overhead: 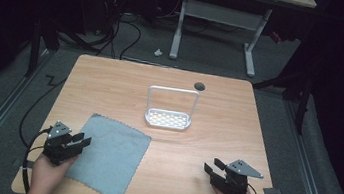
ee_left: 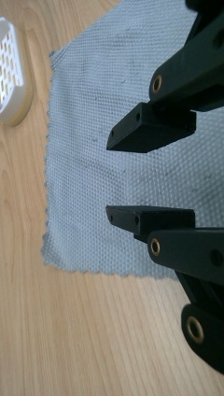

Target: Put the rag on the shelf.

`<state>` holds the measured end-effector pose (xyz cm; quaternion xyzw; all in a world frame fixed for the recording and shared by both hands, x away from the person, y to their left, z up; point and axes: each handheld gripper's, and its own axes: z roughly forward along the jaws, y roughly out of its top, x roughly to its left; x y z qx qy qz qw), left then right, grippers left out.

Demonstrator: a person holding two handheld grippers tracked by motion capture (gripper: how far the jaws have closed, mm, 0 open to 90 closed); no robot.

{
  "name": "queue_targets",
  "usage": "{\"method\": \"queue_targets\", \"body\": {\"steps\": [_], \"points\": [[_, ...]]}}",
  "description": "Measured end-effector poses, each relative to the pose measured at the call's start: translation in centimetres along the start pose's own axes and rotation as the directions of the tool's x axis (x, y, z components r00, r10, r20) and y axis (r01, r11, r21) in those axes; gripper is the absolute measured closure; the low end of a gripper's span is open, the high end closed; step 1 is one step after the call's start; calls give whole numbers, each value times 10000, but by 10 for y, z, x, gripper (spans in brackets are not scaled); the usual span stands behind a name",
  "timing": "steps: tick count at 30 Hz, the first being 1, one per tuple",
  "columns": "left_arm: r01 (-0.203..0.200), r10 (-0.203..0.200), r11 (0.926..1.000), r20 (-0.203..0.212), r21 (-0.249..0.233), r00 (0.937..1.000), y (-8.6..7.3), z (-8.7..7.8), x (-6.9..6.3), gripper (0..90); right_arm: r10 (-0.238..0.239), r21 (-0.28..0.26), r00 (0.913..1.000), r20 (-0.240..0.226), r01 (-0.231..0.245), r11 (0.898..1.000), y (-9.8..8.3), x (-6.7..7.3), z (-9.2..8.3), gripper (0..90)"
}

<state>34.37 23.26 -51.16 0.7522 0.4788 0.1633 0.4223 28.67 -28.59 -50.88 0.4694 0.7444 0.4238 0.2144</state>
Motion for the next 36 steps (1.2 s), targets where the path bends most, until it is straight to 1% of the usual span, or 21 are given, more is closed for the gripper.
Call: {"method": "queue_targets", "body": {"steps": [3,8,18,21,24,25,26,27,28,29,30,31,32,33,34,35,36], "points": [[-120,120,9999,40,2,9999,0,1,-3,620,-273,27,9996,-29,274,9996,0,2,1,529],[-310,310,9995,44,-16,9995,0,2,-6,615,-223,-13,9997,-70,223,9998,-1,0,0,528],[-361,362,9993,199,-85,9991,1,0,-9,613,-251,38,9996,-152,252,9997,-1,1,1,526],[-528,529,9986,216,-54,9984,2,0,-12,617,-262,46,9995,-158,263,9996,-1,1,1,526],[-700,700,9975,386,6,9968,3,0,-16,647,-289,41,9994,-179,289,9996,-1,1,1,526],[-779,775,9969,542,59,9955,4,0,-20,665,-278,23,9994,-190,278,9996,-1,1,1,526],[-768,758,9970,692,127,9947,5,0,-22,701,-271,35,9995,-187,272,9996,-1,1,1,526],[-785,756,9965,962,272,9925,6,0,-26,756,-276,37,9994,-187,277,9996,-1,2,1,526],[-938,882,9946,1133,448,9896,7,0,-31,824,-281,44,9994,-184,282,9996,-1,2,1,526],[-1241,1157,9903,1233,628,9856,8,0,-37,869,-295,37,9994,-177,296,9996,-1,1,1,526],[-1606,1492,9838,1329,796,9798,9,2,-44,897,-319,42,9993,-176,320,9995,-1,1,1,526],[-1995,1832,9740,1445,1077,9724,9,4,-53,898,-300,51,9994,-174,301,9995,-1,1,1,526],[-2194,1988,9670,1553,1291,9677,8,7,-57,898,-294,52,9994,-175,295,9996,-1,1,1,526],[-2445,2183,9568,1667,1570,9615,7,10,-62,898,-295,50,9994,-173,296,9995,-1,1,1,526],[-2445,2183,9568,1667,1570,9615,7,10,-62,898,-295,50,9994,-173,296,9995,-1,1,1,526],[-2848,2490,9355,1818,2091,9513,3,18,-71,898,-303,44,9994,-187,304,9995,-1,1,1,526],[-3006,2606,9261,1895,2279,9467,1,21,-74,898,-308,40,9994,-179,309,9995,-1,1,0,526]]}}
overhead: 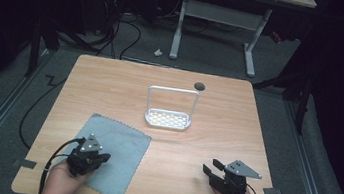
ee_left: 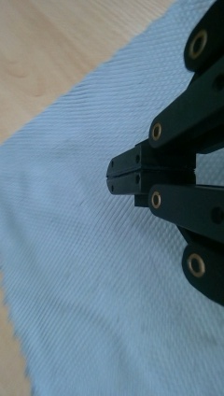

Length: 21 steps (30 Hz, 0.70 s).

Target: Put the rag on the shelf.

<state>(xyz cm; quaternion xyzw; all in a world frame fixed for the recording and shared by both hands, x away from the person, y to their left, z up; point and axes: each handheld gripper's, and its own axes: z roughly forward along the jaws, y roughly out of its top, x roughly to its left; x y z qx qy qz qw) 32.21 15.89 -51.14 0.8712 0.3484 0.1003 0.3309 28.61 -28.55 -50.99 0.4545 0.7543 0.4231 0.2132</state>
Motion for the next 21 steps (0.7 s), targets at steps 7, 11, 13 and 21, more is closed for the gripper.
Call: {"method": "queue_targets", "body": {"steps": [7,11,13,21], "points": [[-256,239,9994,699,236,9973,1,9,-14,898,-20,26,10000,-68,20,10000,0,0,1,526],[-523,503,9985,1192,136,9916,8,18,-32,898,-64,106,9999,-101,65,9999,0,1,2,526],[-817,804,9966,1335,43,9878,15,25,-45,898,-77,106,9999,-112,78,9999,0,2,3,525],[-1174,1233,9913,1093,-588,9863,29,25,-56,881,-143,111,9997,-187,145,9998,0,3,3,537]]}}
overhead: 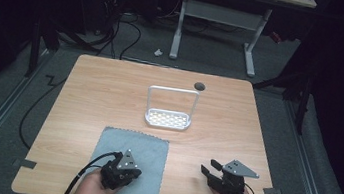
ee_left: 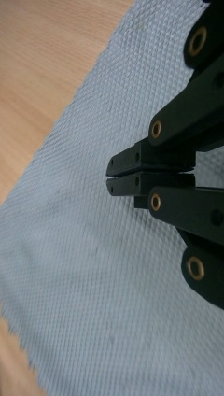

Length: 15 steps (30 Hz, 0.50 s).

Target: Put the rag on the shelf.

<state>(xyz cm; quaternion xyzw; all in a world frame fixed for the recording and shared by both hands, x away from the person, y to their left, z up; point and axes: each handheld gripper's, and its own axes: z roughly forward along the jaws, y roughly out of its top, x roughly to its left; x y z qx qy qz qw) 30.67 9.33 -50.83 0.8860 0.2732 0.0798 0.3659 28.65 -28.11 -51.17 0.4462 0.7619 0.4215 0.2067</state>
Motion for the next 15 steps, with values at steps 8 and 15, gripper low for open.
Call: {"method": "queue_targets", "body": {"steps": [8,15], "points": [[1506,-1466,9885,-1641,123,9755,-43,-48,52,897,-326,41,9989,-323,327,9995,4,7,6,581],[1470,-1352,9874,-1703,583,9761,-50,-40,50,898,-880,-37,9945,-569,879,9961,15,21,15,833]]}}
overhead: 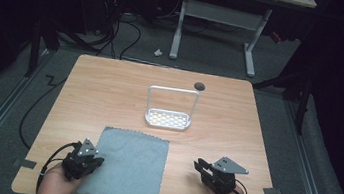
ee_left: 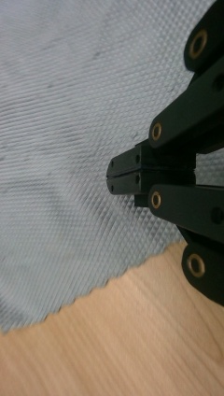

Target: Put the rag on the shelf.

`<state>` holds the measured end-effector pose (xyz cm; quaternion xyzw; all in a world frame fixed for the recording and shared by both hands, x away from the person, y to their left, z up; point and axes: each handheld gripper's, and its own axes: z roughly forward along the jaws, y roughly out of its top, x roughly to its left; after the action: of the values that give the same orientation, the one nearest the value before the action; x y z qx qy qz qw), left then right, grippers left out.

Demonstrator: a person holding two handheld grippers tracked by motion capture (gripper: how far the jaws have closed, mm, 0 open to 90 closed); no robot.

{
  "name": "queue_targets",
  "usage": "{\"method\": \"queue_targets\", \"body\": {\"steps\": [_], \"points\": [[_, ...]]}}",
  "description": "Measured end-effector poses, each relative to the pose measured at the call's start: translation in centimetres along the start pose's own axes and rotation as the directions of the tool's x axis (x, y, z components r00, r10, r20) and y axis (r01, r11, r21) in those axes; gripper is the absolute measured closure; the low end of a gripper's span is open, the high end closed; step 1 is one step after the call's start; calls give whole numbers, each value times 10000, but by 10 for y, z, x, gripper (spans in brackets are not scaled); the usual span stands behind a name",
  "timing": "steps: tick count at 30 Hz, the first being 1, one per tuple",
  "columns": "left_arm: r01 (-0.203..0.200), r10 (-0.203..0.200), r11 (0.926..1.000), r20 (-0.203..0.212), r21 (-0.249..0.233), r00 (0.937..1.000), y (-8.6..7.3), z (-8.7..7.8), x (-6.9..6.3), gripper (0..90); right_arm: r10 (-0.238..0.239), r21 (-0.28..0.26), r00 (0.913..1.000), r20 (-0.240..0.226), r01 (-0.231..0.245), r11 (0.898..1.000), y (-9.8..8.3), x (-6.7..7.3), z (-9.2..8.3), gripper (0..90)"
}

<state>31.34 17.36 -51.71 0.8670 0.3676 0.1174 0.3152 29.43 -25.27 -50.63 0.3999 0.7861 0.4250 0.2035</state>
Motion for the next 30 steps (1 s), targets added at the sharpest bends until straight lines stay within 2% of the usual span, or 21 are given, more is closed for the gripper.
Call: {"method": "queue_targets", "body": {"steps": [2,5,9,12,13,17,20,25,30], "points": [[-35,35,10000,87,-50,10000,2,2,-3,898,-129,60,9997,-227,130,9999,2,4,4,900],[-181,183,9998,219,-87,9996,5,5,-8,898,-485,356,9965,-676,510,9981,6,17,15,900],[-255,267,9994,515,-228,9983,8,9,-16,897,-1095,782,9843,-1382,1210,9896,11,43,31,900],[-400,419,9988,730,-279,9965,10,12,-23,897,-1525,1114,9755,-1588,1712,9789,11,55,39,900],[-451,472,9986,780,-288,9958,11,13,-25,897,-1633,1184,9734,-1609,1833,9759,11,56,41,900],[-580,613,9977,997,-359,9931,14,16,-31,897,-1637,1553,9746,-1526,1872,9700,9,56,45,900],[-647,682,9972,973,-383,9929,15,17,-34,896,-1664,1810,9749,-1476,1920,9646,6,54,47,900],[-679,724,9967,1118,-436,9911,17,19,-37,895,-1506,1786,9776,-1471,1760,9681,4,49,44,900],[-902,960,9948,1357,-481,9861,23,25,-44,894,-1312,1882,9846,-1160,1515,9704,-1,43,35,900]]}}
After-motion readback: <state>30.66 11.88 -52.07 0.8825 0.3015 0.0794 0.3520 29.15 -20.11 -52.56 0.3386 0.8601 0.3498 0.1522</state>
